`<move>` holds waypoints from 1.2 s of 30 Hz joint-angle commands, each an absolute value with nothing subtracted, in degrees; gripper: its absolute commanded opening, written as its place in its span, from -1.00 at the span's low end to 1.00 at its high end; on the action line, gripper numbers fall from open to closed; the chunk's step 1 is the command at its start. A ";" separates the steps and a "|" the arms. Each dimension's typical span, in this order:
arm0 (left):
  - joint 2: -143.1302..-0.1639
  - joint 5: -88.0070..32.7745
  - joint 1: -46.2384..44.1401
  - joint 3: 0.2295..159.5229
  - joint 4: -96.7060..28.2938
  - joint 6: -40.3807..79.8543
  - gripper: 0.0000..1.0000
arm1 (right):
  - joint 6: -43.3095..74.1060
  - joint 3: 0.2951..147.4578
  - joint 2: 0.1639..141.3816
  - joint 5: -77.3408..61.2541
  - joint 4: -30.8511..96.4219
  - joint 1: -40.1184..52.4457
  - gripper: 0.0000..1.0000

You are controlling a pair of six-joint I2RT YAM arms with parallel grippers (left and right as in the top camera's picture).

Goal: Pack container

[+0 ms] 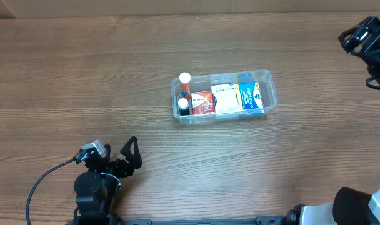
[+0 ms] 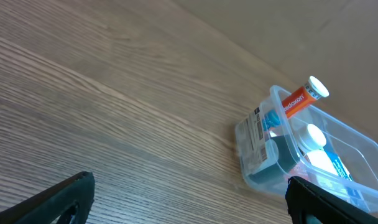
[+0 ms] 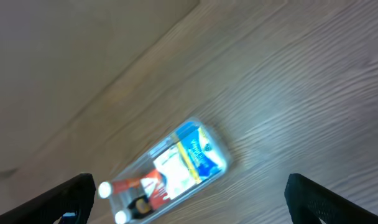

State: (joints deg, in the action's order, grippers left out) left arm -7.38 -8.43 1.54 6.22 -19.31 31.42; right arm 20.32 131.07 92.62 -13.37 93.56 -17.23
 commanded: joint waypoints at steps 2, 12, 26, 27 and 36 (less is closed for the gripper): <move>-6.63 -9.21 1.83 5.78 -19.00 31.75 1.00 | 19.03 131.09 88.07 -4.56 91.72 -15.64 1.00; -6.61 -9.21 1.83 5.78 -19.00 31.75 1.00 | -3.27 106.63 71.57 -2.59 61.69 1.26 1.00; -6.63 -9.21 1.83 5.78 -19.00 31.75 1.00 | -3.03 45.01 27.77 -5.96 31.94 2.20 1.00; -6.63 -9.21 1.83 5.78 -19.00 31.75 1.00 | -3.01 41.39 24.62 -6.63 30.33 2.20 1.00; -6.63 -9.21 1.83 5.78 -19.00 31.75 1.00 | -2.81 21.12 7.27 -8.69 20.49 2.20 1.00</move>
